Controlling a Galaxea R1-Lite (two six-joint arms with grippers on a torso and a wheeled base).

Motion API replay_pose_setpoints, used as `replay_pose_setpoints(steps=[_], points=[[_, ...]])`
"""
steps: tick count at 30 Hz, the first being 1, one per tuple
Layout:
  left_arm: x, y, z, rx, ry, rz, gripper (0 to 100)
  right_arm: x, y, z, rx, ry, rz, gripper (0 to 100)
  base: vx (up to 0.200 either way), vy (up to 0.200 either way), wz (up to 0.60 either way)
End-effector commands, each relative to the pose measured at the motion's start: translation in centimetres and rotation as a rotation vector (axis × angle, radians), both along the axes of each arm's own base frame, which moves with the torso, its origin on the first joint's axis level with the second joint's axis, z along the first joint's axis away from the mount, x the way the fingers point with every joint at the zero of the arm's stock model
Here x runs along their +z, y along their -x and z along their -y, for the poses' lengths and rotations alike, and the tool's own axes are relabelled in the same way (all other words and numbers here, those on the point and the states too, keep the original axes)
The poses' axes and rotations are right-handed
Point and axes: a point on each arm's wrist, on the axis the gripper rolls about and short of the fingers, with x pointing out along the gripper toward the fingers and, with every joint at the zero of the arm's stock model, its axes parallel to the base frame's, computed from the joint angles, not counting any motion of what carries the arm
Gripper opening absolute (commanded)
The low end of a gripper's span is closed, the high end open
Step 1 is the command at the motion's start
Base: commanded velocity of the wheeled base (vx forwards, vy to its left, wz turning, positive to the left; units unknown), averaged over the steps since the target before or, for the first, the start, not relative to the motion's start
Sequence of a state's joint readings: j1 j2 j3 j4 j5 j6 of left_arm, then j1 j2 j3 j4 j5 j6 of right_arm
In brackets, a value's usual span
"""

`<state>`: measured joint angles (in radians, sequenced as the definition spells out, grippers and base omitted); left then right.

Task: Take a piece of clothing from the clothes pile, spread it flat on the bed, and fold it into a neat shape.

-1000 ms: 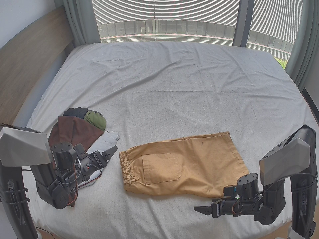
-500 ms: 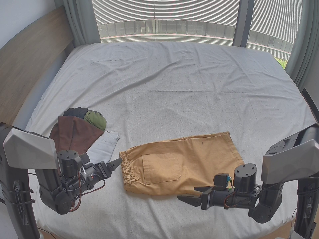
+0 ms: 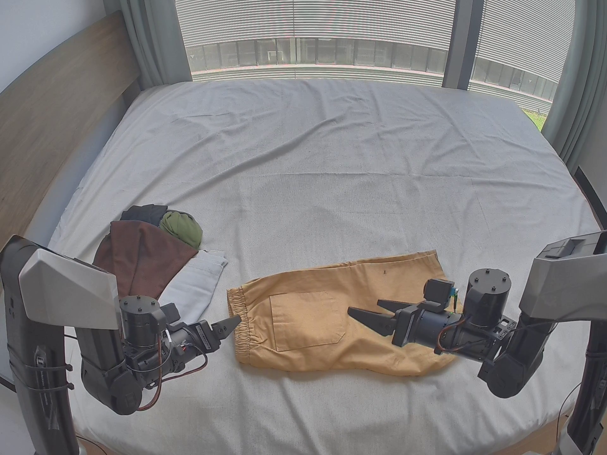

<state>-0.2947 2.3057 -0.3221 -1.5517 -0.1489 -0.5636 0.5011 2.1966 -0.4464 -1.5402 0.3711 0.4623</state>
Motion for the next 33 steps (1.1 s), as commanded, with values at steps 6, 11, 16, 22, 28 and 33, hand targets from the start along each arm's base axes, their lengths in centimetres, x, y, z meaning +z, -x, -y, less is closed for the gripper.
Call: replay_pose_setpoints(steps=[6,11,16,22,28,33], points=[[0.8,0.9,1.8,-0.129,0.01,0.022,100,2.1,-3.6,1.5,-0.068,-0.038,0.074,100,0.0,0.0,0.0],[-0.7,1.1,1.7,-0.164,-0.033,-0.014,100,0.6,-4.7,3.2,-0.076,-0.036,0.044,100,0.0,0.0,0.0],[-1.2,0.5,2.0,-0.156,-0.018,-0.019,100,0.7,-5.0,3.7,-0.093,-0.04,0.054,100,0.0,0.0,0.0],[-2.6,0.2,2.1,-0.138,-0.032,-0.053,100,0.8,-5.0,4.0,-0.102,-0.039,0.054,100,0.0,0.0,0.0],[-4.2,0.0,2.4,-0.119,-0.032,-0.091,100,1.0,-4.9,4.0,-0.099,-0.042,0.06,100,0.0,0.0,0.0],[-4.6,-0.3,3.0,-0.105,0.011,-0.114,100,1.2,-4.9,4.0,-0.099,-0.045,0.068,100,0.0,0.0,0.0]])
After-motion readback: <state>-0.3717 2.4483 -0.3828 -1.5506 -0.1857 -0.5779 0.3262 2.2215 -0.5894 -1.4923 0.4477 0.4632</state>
